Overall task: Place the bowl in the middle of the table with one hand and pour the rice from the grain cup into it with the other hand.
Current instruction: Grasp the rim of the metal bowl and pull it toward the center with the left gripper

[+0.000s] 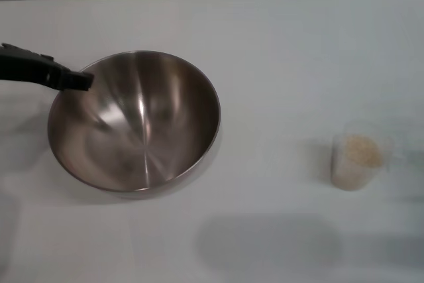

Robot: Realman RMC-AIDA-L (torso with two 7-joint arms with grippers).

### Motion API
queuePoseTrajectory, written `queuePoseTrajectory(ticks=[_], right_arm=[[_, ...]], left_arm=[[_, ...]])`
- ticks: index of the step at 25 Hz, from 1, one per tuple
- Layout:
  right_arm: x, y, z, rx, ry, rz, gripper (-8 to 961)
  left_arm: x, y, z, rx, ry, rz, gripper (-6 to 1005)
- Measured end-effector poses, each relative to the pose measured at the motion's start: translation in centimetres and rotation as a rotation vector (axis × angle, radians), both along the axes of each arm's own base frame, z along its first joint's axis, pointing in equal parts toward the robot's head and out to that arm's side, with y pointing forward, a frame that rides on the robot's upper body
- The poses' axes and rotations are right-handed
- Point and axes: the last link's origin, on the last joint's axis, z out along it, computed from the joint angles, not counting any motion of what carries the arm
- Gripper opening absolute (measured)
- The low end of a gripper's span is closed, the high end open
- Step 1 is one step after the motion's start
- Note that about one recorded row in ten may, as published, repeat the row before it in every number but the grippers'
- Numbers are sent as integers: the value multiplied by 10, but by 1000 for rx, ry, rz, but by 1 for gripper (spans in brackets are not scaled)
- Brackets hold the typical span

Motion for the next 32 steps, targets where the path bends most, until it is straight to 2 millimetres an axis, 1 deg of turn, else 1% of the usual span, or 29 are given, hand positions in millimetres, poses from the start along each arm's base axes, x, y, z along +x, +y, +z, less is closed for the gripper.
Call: queuePoseTrajectory(ticks=[3,9,22,32], right_arm=[[0,0,0,0,-1,0,841],[1,-1,0,-1,-1,-3,841],[1,-1,-1,-8,0,-8,841],[1,0,-2,-12,1,-7,840]], left_arm=[[-1,-1,-6,-21,5,2,805],[-2,-1,-9,-23,8,0,805],[-17,4,-18,-37,20,37,801],[-18,2,-24,-60,29,33,798]])
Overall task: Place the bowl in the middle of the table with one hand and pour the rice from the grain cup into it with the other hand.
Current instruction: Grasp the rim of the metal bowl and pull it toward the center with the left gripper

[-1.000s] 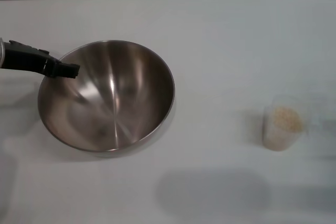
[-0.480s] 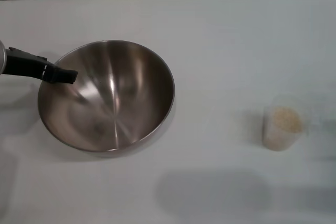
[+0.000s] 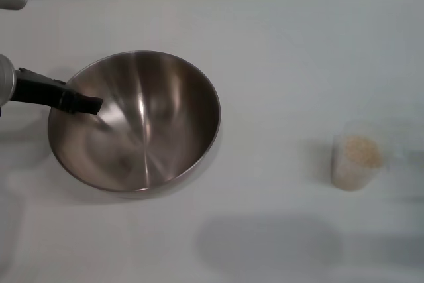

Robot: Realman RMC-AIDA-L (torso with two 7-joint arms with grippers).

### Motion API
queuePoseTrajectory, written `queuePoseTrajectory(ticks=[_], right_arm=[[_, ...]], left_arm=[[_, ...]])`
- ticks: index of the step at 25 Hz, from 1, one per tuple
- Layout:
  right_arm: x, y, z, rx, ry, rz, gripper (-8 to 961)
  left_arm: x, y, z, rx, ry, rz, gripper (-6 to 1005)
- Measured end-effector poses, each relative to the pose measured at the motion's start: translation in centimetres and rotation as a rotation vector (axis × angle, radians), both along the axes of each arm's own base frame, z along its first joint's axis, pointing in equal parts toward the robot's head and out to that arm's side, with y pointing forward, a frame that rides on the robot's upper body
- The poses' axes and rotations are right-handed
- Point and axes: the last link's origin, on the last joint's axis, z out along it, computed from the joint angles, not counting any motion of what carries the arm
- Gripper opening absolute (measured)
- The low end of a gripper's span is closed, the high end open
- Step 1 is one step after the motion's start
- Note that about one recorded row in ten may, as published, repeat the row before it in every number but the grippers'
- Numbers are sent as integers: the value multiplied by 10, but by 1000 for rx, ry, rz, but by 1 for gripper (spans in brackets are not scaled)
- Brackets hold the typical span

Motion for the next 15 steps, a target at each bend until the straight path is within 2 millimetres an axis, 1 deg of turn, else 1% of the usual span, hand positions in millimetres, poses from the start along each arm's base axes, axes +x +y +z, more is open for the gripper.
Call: queuePoseTrajectory(ticks=[9,15], right_arm=[[0,0,0,0,1,0,840],[0,0,0,0,0,0,840]], left_arm=[[0,0,-2,-3,0,-2,796],[4,1,-3,-21,6,-31,583]])
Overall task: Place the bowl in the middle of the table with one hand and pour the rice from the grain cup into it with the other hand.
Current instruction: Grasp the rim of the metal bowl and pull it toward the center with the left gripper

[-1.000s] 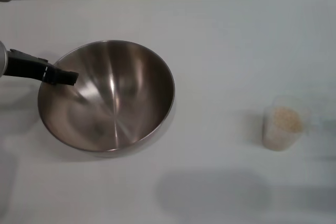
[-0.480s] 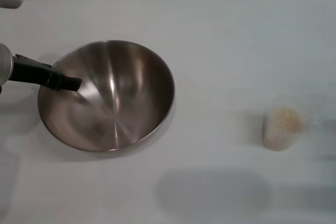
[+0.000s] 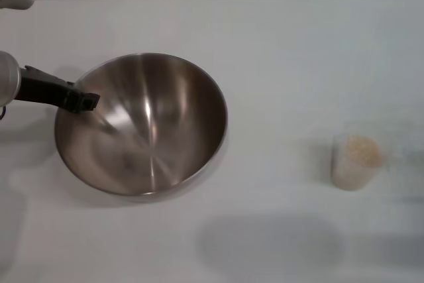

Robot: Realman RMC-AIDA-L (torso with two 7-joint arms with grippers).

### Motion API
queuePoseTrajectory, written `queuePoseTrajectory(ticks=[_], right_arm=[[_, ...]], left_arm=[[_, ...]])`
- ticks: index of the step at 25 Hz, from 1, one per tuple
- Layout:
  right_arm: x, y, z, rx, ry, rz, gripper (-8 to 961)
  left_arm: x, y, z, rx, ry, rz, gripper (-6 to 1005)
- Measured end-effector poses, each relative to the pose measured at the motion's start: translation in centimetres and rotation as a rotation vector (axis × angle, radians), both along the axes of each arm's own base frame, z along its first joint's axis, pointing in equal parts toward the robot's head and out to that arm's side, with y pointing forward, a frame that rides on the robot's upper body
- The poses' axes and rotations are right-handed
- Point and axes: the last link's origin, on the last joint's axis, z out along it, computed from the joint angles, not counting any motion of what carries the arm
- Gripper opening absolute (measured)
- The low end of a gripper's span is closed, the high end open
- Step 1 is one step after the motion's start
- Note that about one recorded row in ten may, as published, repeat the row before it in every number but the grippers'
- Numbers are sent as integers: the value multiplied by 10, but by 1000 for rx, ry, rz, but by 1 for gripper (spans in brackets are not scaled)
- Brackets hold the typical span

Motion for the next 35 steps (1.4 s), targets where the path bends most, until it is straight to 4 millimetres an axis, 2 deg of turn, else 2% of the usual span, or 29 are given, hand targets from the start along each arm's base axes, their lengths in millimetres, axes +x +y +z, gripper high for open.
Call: queuePoseTrajectory(ticks=[5,13,19,35], right_arm=[[0,0,0,0,-1,1,840],[0,0,1,0,-3,1,840],[1,0,1,0,-4,1,840],[0,1,0,-2,-2,3,841]], left_arm=[[3,1,-3,-27,5,-5,383],[6,4,-4,-42,5,-9,172],[12,5,-2,-63,-49,-17,69],[26,25,5,-139,-190,43,41]])
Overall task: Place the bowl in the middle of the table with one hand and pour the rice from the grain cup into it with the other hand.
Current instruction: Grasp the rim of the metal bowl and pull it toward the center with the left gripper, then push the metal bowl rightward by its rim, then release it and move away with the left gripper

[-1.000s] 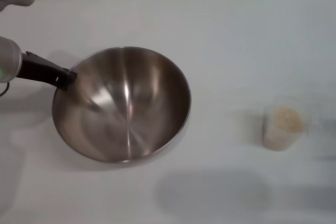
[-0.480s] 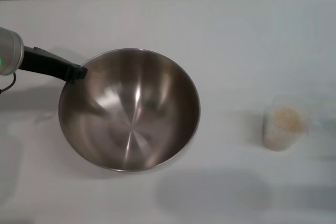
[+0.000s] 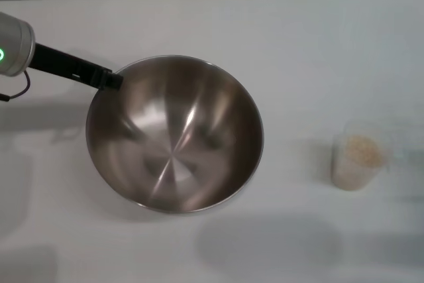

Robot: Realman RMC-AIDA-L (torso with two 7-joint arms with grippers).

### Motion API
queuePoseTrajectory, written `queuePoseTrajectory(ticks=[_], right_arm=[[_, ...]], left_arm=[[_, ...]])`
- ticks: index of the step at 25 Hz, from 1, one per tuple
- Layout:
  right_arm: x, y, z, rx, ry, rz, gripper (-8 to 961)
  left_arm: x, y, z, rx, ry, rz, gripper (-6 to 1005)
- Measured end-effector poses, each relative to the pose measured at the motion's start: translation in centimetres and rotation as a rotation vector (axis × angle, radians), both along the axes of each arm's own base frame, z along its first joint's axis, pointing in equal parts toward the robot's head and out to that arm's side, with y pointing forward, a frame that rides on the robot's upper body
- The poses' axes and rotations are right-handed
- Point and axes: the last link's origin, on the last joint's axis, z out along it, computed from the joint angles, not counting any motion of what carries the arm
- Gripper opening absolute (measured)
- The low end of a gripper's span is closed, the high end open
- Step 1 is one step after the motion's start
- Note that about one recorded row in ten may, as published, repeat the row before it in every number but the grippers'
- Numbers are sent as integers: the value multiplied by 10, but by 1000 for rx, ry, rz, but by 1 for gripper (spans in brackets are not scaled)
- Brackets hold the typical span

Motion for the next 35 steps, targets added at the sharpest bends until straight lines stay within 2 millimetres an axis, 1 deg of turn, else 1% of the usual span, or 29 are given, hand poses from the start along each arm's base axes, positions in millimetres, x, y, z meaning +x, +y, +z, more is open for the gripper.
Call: queuePoseTrajectory(ticks=[5,6,17,25,26,29,34,35], right_arm=[[0,1,0,-1,-1,2,841],[0,1,0,-1,-1,3,841],[-1,5,-1,-12,-2,3,841],[-1,8,-2,-21,-1,2,841],[-1,8,-2,-21,-2,2,841],[-1,8,-2,-22,-2,2,840],[1,7,-1,-26,-9,-6,840],[2,7,-1,-28,-10,-8,840]], left_arm=[[5,7,0,-32,-50,-4,40],[7,10,0,-56,-84,-9,40],[20,20,-7,-114,-121,-47,40],[41,32,-30,-124,-118,-95,40],[42,34,-35,-125,-117,-98,41],[41,35,-38,-123,-117,-96,41],[38,37,-38,-103,-120,-87,41],[33,38,-37,-87,-120,-78,41]])
